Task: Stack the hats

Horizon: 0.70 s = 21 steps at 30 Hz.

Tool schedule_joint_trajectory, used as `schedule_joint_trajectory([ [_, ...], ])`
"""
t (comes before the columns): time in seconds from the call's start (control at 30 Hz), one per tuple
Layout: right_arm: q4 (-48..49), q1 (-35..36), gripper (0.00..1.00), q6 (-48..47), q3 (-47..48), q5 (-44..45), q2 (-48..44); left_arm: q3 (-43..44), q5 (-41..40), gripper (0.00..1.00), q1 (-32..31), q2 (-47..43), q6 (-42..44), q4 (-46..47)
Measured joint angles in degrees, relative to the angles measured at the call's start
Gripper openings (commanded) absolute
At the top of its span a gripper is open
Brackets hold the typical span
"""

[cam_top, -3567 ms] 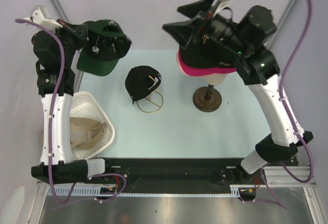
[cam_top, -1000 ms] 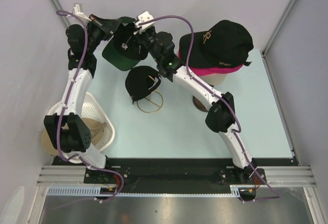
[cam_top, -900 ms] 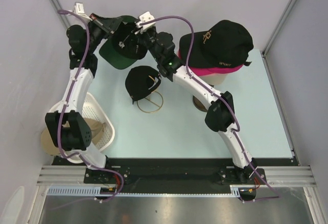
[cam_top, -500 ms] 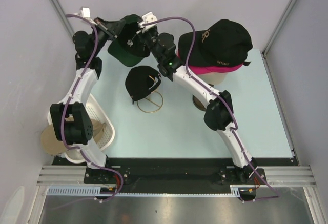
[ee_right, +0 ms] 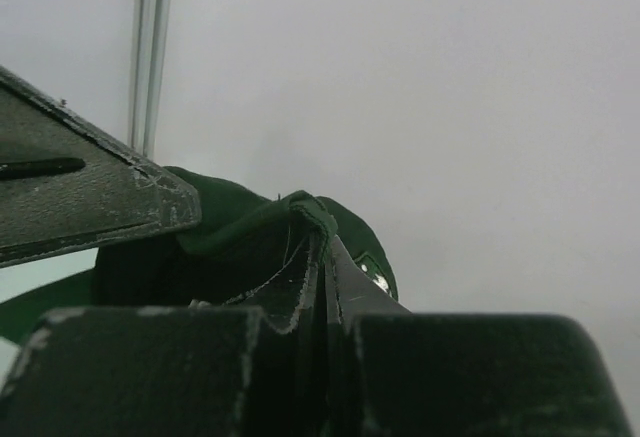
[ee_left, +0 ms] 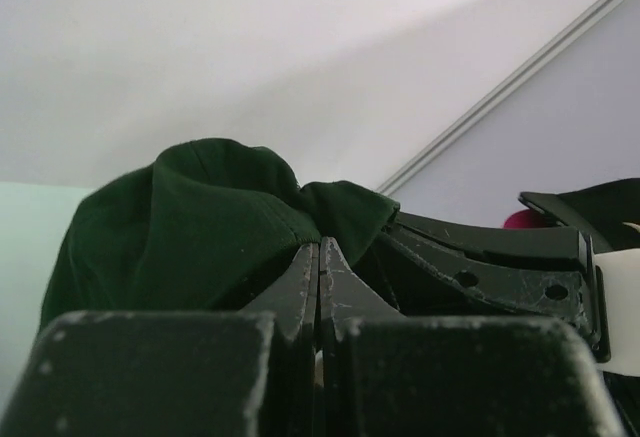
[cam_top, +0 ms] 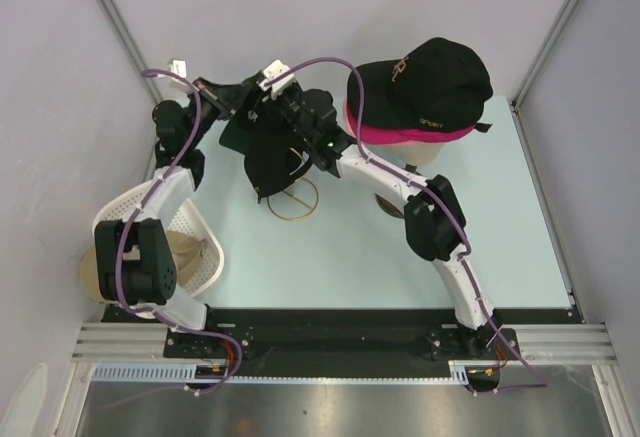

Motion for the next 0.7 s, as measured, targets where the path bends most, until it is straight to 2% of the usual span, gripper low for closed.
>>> schedule_joint_trajectory([
  [0.07, 0.87, 0.35, 0.00, -0.90, -3.28, 0.02, -2.27, -0.76, 0.00, 0.03, -0.46, -1.62, -0.35, -1.03],
  [0.17, 1.77, 0.79, 0.00, -2.08, -7.52, -0.39, -6.14, -1.62, 0.02, 0.12, -0.94, -4.33, -0.96, -3.19],
  [0.2, 2.12, 0.98, 0.00, -2.47, -8.98, -0.46, -7.50, -2.12, 0.07, 0.26, -1.03, -5.44, -1.42, -3.82],
  [0.27, 3.13, 1.44, 0.00, -3.06, -12.61, -0.83, -10.54, -3.08, 0.44, 0.40, -1.09, -7.04, -1.97, -4.31],
  [0.33, 4.11, 2.03, 0.00, -3.34, -16.39, -1.18, -13.40, -4.04, 1.07, 0.48, -1.18, -8.31, -2.49, -5.09],
  [0.37, 4.50, 2.36, 0.00, -3.48, -18.49, -1.53, -14.80, -4.59, 1.62, 0.59, -1.22, -8.87, -2.89, -5.51],
  [0.4, 4.81, 2.64, 0.00, -3.63, -20.35, -1.86, -15.96, -5.35, 2.03, 0.64, -1.25, -9.55, -3.26, -5.99],
  [0.47, 5.09, 3.34, 0.00, -3.74, -23.41, -2.21, -17.73, -7.39, 2.93, 0.68, -1.29, -11.13, -3.80, -6.56],
  [0.7, 5.22, 4.83, 0.00, -4.20, -27.87, -3.89, -18.82, -12.55, 5.16, 0.71, -1.36, -19.06, -4.72, -9.46],
])
